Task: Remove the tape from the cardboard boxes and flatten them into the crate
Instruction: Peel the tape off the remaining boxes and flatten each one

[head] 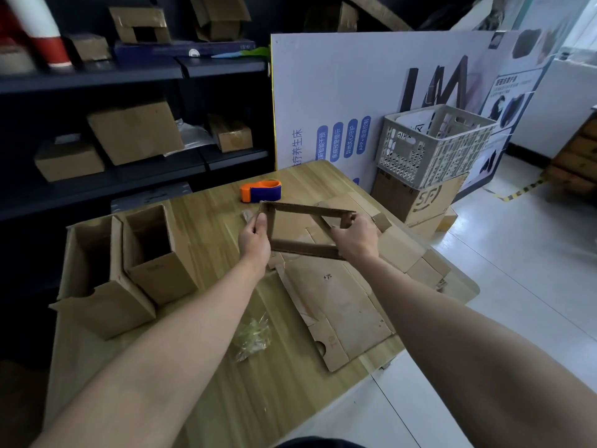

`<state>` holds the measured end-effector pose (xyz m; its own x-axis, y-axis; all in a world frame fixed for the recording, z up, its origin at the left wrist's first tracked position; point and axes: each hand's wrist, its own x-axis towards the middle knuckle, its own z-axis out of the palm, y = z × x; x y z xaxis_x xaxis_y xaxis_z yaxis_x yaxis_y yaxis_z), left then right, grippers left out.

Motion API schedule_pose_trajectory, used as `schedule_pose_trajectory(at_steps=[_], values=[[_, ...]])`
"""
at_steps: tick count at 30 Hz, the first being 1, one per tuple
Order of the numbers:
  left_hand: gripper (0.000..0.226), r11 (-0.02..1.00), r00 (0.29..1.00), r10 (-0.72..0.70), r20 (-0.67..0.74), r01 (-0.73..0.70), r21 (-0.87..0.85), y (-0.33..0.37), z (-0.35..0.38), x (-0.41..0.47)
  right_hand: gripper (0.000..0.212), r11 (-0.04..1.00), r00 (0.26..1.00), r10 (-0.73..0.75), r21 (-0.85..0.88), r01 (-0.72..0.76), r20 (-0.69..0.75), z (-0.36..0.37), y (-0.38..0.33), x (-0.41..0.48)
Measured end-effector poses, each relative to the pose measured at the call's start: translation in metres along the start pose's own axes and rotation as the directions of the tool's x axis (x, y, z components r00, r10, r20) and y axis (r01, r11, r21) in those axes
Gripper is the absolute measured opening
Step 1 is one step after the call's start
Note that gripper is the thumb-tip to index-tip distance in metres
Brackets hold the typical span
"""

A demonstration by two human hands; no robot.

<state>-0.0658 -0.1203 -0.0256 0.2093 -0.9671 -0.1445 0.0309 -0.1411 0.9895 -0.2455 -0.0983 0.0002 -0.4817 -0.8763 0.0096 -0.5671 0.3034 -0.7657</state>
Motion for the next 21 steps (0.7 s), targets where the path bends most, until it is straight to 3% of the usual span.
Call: schedule_pose_trajectory(at_steps=[5, 9, 12, 15, 17, 19, 21], values=[[0.05, 0.974, 0.994, -0.108, 0.007, 0.107, -0.198, 0.002, -0.005, 0.005, 0.023, 0.998, 0.997, -0.039, 0.057, 0.035, 0.066, -0.007, 0.006, 0.002], [0.087, 0.848, 0.927, -0.325, 0.188, 0.373, -0.376, 0.011, -0.01, 0.015, 0.032, 0.988, 0.995, 0.007, 0.154, -0.022, 0.098, -0.015, 0.007, 0.006], [0.062, 0.798, 0.853, -0.435, 0.29, 0.514, -0.315, 0.011, -0.021, 0.023, 0.038, 0.94, 0.986, 0.143, 0.3, -0.163, 0.088, -0.023, 0.011, 0.01], [0.036, 0.812, 0.785, -0.519, 0.339, 0.577, -0.091, 0.006, -0.028, 0.025, 0.044, 0.733, 0.929, 0.332, 0.575, -0.363, 0.163, -0.027, 0.015, 0.015], [0.018, 0.812, 0.766, -0.565, 0.309, 0.583, 0.039, 0.005, -0.025, 0.025, 0.037, 0.521, 0.903, 0.332, 0.744, -0.417, 0.274, -0.025, 0.012, 0.015], [0.012, 0.81, 0.778, -0.573, 0.256, 0.585, 0.037, 0.002, -0.017, 0.025, 0.033, 0.292, 0.884, 0.291, 0.846, -0.446, 0.366, -0.016, 0.004, 0.011], [0.009, 0.813, 0.79, -0.568, 0.229, 0.582, 0.009, 0.0, -0.007, 0.023, 0.03, 0.317, 0.858, 0.295, 0.804, -0.503, 0.421, -0.001, -0.008, 0.008]])
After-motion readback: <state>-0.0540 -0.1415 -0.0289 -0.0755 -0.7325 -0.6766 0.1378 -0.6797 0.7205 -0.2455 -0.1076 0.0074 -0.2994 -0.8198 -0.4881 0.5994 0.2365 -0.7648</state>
